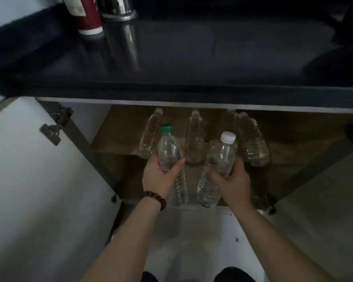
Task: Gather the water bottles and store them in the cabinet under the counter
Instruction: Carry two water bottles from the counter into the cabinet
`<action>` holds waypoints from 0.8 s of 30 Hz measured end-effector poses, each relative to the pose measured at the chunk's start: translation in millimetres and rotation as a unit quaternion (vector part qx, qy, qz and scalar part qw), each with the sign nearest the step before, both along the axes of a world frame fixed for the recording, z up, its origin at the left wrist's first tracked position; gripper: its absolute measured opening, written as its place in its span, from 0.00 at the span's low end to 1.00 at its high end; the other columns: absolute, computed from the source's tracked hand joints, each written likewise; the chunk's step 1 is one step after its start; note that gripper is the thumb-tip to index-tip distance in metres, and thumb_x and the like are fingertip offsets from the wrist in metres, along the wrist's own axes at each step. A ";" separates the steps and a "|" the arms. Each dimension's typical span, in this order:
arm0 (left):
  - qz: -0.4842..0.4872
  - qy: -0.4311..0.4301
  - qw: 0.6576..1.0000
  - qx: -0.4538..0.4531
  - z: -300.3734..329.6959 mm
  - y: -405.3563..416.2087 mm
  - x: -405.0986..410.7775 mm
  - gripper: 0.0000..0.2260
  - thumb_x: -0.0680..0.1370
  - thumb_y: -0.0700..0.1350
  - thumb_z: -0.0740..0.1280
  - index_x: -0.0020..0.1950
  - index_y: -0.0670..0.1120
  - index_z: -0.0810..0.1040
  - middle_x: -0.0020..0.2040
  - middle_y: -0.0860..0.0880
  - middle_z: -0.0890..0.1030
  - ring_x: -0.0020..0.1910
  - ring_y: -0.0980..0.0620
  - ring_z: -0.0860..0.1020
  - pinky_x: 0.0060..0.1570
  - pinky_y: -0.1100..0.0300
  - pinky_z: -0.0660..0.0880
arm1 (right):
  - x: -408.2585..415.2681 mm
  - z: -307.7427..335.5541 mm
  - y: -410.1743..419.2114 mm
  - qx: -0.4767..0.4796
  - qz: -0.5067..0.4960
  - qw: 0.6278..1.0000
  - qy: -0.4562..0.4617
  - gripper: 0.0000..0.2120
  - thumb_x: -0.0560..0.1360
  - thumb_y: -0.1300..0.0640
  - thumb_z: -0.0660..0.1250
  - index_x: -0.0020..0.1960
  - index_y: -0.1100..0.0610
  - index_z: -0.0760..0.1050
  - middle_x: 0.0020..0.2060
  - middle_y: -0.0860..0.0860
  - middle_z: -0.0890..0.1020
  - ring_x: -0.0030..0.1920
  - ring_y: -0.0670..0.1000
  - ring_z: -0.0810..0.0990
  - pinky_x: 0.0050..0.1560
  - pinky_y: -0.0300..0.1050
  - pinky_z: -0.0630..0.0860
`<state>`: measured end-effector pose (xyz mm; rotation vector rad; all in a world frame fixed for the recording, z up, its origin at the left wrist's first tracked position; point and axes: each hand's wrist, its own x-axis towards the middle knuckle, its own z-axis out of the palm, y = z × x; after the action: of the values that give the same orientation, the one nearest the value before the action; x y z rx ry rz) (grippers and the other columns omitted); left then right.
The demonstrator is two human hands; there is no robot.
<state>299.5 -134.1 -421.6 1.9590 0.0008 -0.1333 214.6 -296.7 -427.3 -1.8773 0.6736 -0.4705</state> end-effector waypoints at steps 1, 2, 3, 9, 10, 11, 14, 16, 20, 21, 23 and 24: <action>0.001 -0.010 1.000 0.006 -4.6 -3.3 12.4 0.20 0.68 0.56 0.77 0.56 0.55 0.74 0.45 0.61 0.78 0.48 0.58 0.79 0.43 0.64 0.72 | 10.5 -5.5 -5.9 -0.013 -0.002 1.000 -0.008 0.26 0.67 0.49 0.77 0.61 0.47 0.71 0.48 0.41 0.80 0.50 0.47 0.79 0.50 0.46 0.76; -0.002 -0.027 1.000 0.007 -9.8 -6.6 24.9 0.21 0.69 0.56 0.76 0.57 0.54 0.74 0.44 0.62 0.77 0.47 0.59 0.79 0.42 0.65 0.72 | 21.7 -11.1 -10.2 -0.028 -0.005 0.999 -0.019 0.26 0.67 0.49 0.77 0.62 0.48 0.71 0.47 0.41 0.80 0.49 0.47 0.79 0.49 0.44 0.75; -0.007 -0.044 0.999 0.006 -13.6 -9.7 35.7 0.23 0.69 0.57 0.76 0.59 0.54 0.72 0.43 0.63 0.76 0.45 0.62 0.78 0.41 0.66 0.71 | 32.1 -15.7 -14.9 -0.043 -0.008 0.999 -0.025 0.27 0.67 0.50 0.77 0.61 0.49 0.71 0.45 0.40 0.79 0.48 0.46 0.79 0.47 0.42 0.74; -0.007 -0.119 0.991 0.058 -13.6 -30.4 82.6 0.35 0.69 0.64 0.72 0.68 0.47 0.67 0.55 0.52 0.79 0.48 0.53 0.77 0.47 0.57 0.73 | 80.0 -20.6 -33.9 -0.128 -0.048 0.990 -0.024 0.32 0.68 0.44 0.75 0.65 0.54 0.65 0.45 0.45 0.78 0.44 0.49 0.76 0.46 0.44 0.72; -0.010 -0.121 0.990 0.066 -12.3 -33.4 88.1 0.35 0.69 0.65 0.71 0.69 0.47 0.68 0.58 0.50 0.79 0.51 0.50 0.78 0.49 0.55 0.75 | 84.9 -20.0 -36.6 -0.140 -0.054 0.988 -0.026 0.32 0.68 0.43 0.74 0.65 0.53 0.65 0.47 0.47 0.79 0.45 0.50 0.77 0.47 0.46 0.74; -0.014 -0.119 0.990 0.073 -10.8 -36.0 93.8 0.35 0.69 0.67 0.69 0.69 0.49 0.68 0.58 0.50 0.79 0.53 0.48 0.79 0.51 0.52 0.76 | 89.8 -19.3 -39.4 -0.150 -0.056 0.987 -0.029 0.32 0.68 0.42 0.73 0.66 0.52 0.66 0.49 0.47 0.80 0.47 0.50 0.78 0.49 0.47 0.75; -0.039 -0.115 0.989 0.079 -4.3 -42.8 109.2 0.29 0.71 0.67 0.66 0.64 0.51 0.71 0.53 0.50 0.80 0.45 0.51 0.79 0.45 0.54 0.76 | 105.2 -13.4 -47.6 -0.178 -0.039 0.983 -0.019 0.24 0.68 0.41 0.73 0.58 0.50 0.71 0.47 0.47 0.80 0.49 0.51 0.80 0.44 0.43 0.74; -0.048 -0.114 0.989 0.077 -2.1 -46.5 117.1 0.26 0.72 0.66 0.66 0.63 0.51 0.70 0.53 0.50 0.79 0.45 0.51 0.77 0.38 0.59 0.69 | 116.8 -9.8 -50.3 -0.206 -0.027 0.978 -0.017 0.19 0.69 0.43 0.73 0.53 0.49 0.71 0.43 0.47 0.79 0.46 0.51 0.81 0.39 0.41 0.72; -0.042 -0.077 0.993 0.080 -1.1 -55.6 133.2 0.30 0.73 0.64 0.67 0.70 0.51 0.65 0.62 0.46 0.75 0.58 0.43 0.76 0.43 0.54 0.69 | 142.2 -6.1 -52.4 -0.244 -0.041 0.969 -0.019 0.28 0.69 0.40 0.72 0.60 0.53 0.68 0.49 0.51 0.80 0.48 0.54 0.80 0.43 0.43 0.70; -0.042 -0.061 0.994 0.079 -1.7 -57.8 137.1 0.30 0.73 0.63 0.67 0.70 0.51 0.65 0.63 0.46 0.75 0.59 0.43 0.76 0.44 0.53 0.71 | 148.0 -5.3 -52.0 -0.249 -0.039 0.968 -0.009 0.27 0.70 0.39 0.71 0.60 0.54 0.69 0.48 0.52 0.79 0.48 0.54 0.79 0.43 0.43 0.69; -0.054 -0.041 0.996 0.065 -4.4 -61.1 143.6 0.28 0.73 0.63 0.68 0.68 0.51 0.68 0.63 0.46 0.76 0.59 0.44 0.76 0.50 0.51 0.73 | 157.7 -4.6 -51.2 -0.269 -0.035 0.962 0.027 0.24 0.72 0.38 0.67 0.59 0.55 0.70 0.44 0.50 0.76 0.46 0.54 0.77 0.43 0.43 0.66; -0.066 -0.041 0.995 0.066 -6.9 -62.5 146.1 0.27 0.73 0.62 0.69 0.67 0.50 0.70 0.62 0.47 0.77 0.59 0.45 0.76 0.52 0.51 0.73 | 162.0 -5.3 -50.7 -0.277 -0.039 0.959 0.047 0.23 0.74 0.37 0.64 0.57 0.54 0.71 0.43 0.50 0.74 0.44 0.53 0.75 0.43 0.43 0.65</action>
<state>445.6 -196.7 -428.5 2.0958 -0.1770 -0.1423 376.7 -347.4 -432.6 -2.4180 0.7310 -0.6767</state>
